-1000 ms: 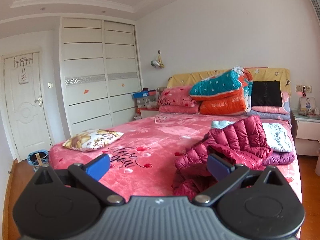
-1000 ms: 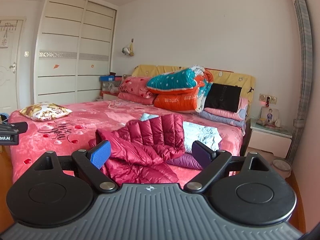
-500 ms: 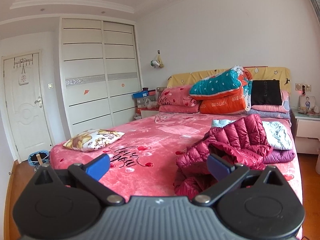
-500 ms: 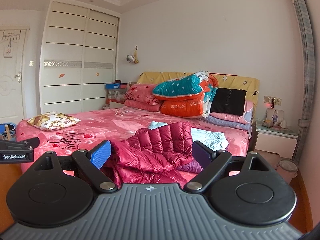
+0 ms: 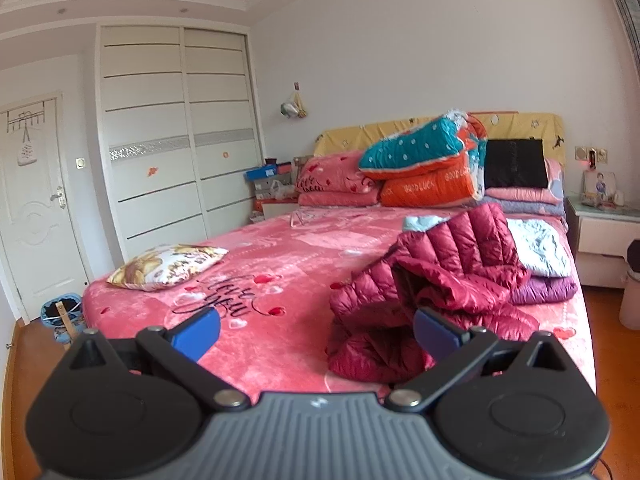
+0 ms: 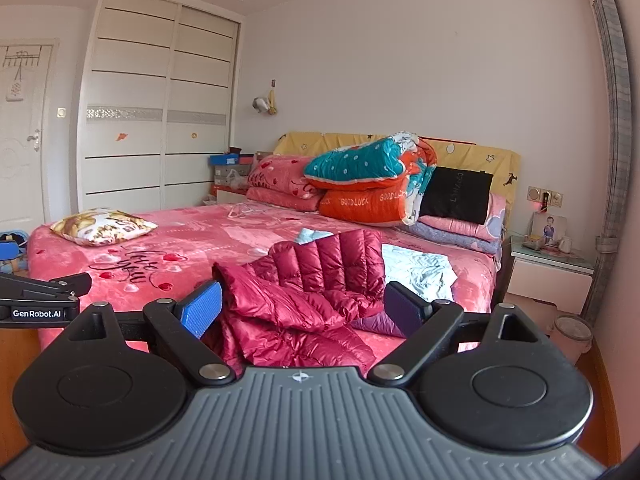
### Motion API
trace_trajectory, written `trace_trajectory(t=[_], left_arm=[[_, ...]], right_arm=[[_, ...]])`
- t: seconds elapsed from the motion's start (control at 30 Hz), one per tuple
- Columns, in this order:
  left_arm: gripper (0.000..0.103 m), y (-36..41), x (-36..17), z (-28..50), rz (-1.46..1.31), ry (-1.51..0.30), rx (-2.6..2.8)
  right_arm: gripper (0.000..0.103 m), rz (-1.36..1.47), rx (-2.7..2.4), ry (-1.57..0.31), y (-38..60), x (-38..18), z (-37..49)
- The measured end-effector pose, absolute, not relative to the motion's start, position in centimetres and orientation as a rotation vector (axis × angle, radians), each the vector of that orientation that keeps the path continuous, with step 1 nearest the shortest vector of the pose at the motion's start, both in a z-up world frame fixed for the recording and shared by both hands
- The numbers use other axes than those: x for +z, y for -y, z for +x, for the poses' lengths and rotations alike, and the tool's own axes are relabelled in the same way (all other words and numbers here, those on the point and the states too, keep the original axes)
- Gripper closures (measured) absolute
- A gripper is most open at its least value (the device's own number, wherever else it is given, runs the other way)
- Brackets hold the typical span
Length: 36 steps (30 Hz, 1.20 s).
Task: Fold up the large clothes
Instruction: 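Move both open tools toward the red puffer jacket on the bed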
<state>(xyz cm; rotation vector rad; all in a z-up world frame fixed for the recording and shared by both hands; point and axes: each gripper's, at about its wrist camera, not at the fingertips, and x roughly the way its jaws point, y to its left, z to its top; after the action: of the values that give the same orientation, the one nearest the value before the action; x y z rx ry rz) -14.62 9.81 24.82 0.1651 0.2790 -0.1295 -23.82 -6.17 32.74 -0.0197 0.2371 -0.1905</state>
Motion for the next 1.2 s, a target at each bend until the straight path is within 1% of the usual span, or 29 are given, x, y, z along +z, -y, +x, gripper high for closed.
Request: trace_trajectory(t=[0.2,0.7,1.2], left_arm=[[0.001,-8.1,23.3,-13.3,0.194,-0.328,-0.147],[0.001,-3.5,19.7,-10.8,0.270,-0.435,-0.179],[0.001,0.0,16.7,-8.3,0.291,-0.503,-0.206]], right_arm=[[0.000,-0.011,-0.181,-0.274,7.4,30.6,-22.7],[0.000,0.049,-0.168,-0.410,10.4,23.2,-19.3],[0.000,0.145,-0.189,-0.478,13.9,18.8,-17.6]])
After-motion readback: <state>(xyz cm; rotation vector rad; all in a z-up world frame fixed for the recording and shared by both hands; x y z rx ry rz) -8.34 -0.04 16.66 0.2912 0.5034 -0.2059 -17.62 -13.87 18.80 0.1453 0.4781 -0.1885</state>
